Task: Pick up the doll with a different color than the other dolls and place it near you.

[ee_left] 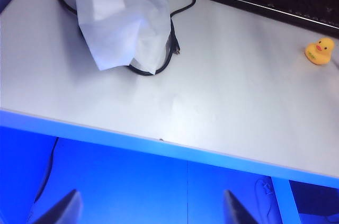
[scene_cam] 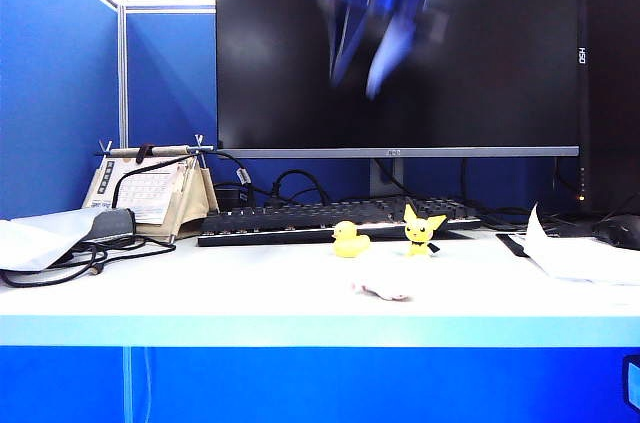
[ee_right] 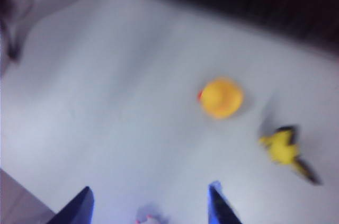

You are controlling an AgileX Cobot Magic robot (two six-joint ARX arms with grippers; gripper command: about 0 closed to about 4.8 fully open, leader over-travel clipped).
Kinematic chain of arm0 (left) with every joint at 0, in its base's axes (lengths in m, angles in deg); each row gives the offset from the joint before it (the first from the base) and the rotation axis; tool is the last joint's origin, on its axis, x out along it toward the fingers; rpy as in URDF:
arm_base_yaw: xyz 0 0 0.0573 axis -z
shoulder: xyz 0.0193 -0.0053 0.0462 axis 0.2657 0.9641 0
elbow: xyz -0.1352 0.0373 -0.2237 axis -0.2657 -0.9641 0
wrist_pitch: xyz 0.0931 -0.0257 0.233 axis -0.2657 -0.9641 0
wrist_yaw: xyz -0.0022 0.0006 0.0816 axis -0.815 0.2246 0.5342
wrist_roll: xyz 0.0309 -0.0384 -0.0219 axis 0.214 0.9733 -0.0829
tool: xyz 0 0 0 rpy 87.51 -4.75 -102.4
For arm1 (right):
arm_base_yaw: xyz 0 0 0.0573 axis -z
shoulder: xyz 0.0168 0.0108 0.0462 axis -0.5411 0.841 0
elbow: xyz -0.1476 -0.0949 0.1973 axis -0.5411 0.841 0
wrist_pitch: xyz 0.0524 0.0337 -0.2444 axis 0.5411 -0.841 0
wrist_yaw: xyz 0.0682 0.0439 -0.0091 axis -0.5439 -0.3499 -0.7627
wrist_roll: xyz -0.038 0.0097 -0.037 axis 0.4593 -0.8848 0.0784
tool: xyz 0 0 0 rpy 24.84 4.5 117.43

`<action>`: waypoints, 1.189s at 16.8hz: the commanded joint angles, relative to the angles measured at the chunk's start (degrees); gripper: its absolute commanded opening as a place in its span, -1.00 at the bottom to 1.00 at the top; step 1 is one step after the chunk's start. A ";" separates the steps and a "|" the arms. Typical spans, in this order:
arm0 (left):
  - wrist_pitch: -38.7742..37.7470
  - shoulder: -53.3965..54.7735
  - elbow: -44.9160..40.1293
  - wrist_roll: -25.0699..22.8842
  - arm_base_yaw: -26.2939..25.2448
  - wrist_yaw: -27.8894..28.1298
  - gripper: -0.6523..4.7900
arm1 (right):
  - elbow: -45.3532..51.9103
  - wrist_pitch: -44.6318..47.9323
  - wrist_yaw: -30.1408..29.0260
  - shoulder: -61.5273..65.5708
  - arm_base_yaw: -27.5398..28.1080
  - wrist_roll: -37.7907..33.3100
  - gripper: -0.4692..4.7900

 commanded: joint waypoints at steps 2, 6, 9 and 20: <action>0.74 0.02 0.13 -0.04 -0.02 -0.15 0.52 | -0.09 -3.87 0.42 -8.17 1.01 -0.20 0.22; 0.74 0.02 0.13 -0.04 0.00 -0.15 0.52 | -0.07 -6.45 0.94 -14.91 1.18 -0.02 0.22; 0.74 0.02 0.13 -0.04 0.04 -0.17 0.52 | -0.07 -5.62 5.42 -19.82 1.18 0.00 0.20; 0.74 0.02 0.13 -0.04 1.09 -0.17 0.52 | 0.20 -14.25 10.32 -40.57 2.08 -1.92 0.20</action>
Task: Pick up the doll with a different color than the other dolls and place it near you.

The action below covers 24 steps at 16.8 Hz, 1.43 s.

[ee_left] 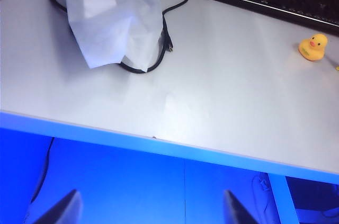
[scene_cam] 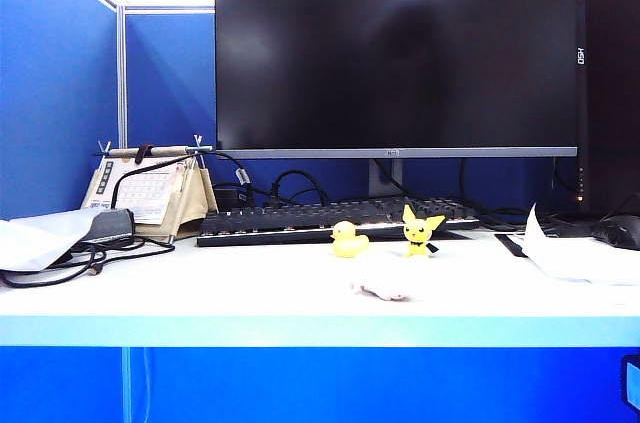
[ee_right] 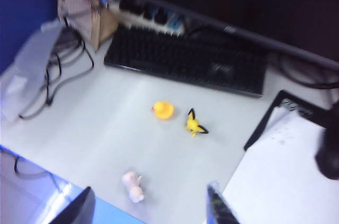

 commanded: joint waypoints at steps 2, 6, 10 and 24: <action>0.74 0.02 0.13 -0.04 0.04 -0.15 0.52 | 0.22 -0.17 3.41 -11.32 -0.07 -2.51 0.17; 0.74 0.02 0.13 -0.04 0.04 -0.13 0.52 | 6.08 -0.24 9.07 -25.44 -0.09 -3.21 0.17; 0.74 0.02 0.13 -0.04 0.04 -0.13 0.52 | 18.47 -0.24 11.87 -38.05 -0.13 -4.17 0.17; 0.74 0.02 0.13 -0.04 0.04 -0.13 0.52 | 100.21 48.41 2.10 -80.67 -0.09 -20.17 0.17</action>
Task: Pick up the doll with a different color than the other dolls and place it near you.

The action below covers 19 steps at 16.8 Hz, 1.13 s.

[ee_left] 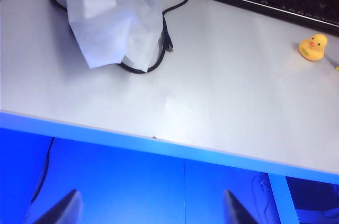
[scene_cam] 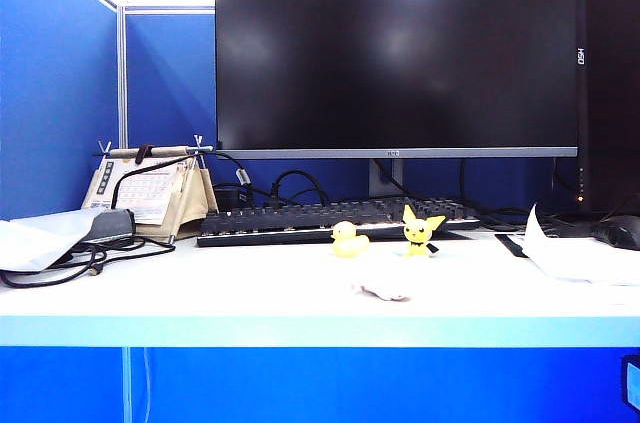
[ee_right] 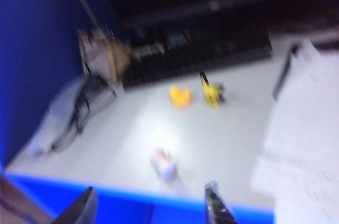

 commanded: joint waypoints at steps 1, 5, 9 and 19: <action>0.74 0.04 0.13 -0.04 0.04 -0.13 0.52 | 12.52 16.63 0.15 -2.54 -0.02 -0.44 0.17; 0.74 0.04 0.13 -0.04 0.04 -0.13 0.52 | 30.03 27.43 5.25 -2.40 -0.02 -0.44 0.17; 0.72 0.00 0.13 -0.04 0.02 -0.11 0.52 | 36.24 27.15 7.52 -1.77 -0.13 -0.24 0.17; 0.74 -0.13 0.13 -0.04 0.02 -0.13 0.52 | 36.22 27.06 7.50 -1.79 -0.04 -0.26 0.17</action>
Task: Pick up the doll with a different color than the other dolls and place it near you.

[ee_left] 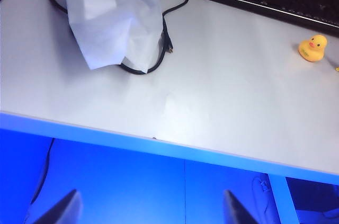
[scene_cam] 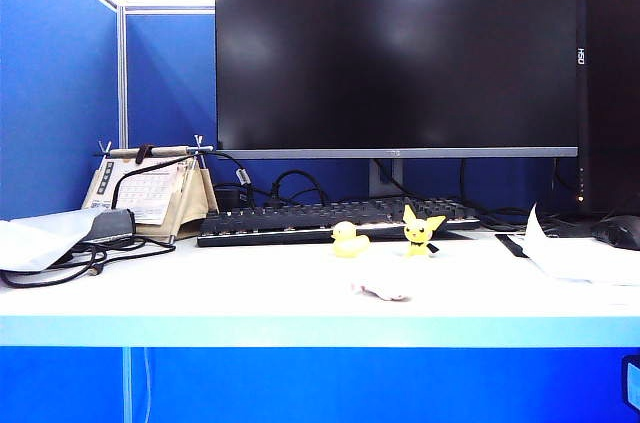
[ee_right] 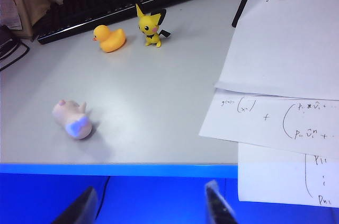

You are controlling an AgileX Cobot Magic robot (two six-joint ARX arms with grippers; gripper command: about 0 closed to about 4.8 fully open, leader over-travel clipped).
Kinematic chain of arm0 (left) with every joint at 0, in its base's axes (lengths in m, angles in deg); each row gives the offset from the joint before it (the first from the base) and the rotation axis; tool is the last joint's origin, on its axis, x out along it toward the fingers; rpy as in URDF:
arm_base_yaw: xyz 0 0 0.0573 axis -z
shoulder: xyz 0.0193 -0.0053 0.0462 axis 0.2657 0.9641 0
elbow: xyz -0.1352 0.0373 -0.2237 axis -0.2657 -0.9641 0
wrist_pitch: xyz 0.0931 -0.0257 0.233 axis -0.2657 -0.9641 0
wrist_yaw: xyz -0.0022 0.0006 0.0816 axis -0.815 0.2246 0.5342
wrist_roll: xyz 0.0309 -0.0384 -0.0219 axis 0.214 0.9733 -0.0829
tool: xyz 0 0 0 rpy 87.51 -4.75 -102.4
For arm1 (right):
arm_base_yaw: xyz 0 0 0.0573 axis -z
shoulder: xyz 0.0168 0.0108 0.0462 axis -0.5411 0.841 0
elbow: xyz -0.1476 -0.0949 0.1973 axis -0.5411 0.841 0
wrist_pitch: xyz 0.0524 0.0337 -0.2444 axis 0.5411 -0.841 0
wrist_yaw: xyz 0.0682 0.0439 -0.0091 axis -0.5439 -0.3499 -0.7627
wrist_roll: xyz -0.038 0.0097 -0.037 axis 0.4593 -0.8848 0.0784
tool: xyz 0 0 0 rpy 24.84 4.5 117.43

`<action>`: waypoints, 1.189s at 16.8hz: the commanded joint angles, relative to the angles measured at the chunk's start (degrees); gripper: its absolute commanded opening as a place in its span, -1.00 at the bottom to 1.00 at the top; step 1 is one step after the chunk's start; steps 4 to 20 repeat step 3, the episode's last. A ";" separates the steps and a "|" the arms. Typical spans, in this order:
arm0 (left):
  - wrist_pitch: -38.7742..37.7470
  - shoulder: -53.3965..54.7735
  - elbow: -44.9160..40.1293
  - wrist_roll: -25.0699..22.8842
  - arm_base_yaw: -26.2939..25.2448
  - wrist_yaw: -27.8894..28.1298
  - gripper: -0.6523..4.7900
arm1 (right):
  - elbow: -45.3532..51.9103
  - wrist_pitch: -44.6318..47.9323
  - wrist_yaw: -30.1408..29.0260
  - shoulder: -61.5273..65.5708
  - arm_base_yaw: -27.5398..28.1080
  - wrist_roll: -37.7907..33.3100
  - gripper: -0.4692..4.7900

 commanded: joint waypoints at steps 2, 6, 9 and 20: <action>0.74 0.04 0.15 -0.04 0.04 -0.15 0.52 | 0.31 0.00 0.00 -0.04 -0.07 -0.07 0.17; 0.74 0.04 0.15 -0.04 0.04 -0.15 0.52 | 0.31 0.00 0.00 -0.04 -0.07 -0.07 0.17; 0.74 0.04 0.15 -0.04 0.04 -0.15 0.52 | 0.31 0.00 0.00 -0.04 -0.07 -0.07 0.17; 0.74 0.04 0.15 -0.04 0.04 -0.15 0.52 | 0.31 0.00 0.00 -0.04 -0.07 -0.07 0.17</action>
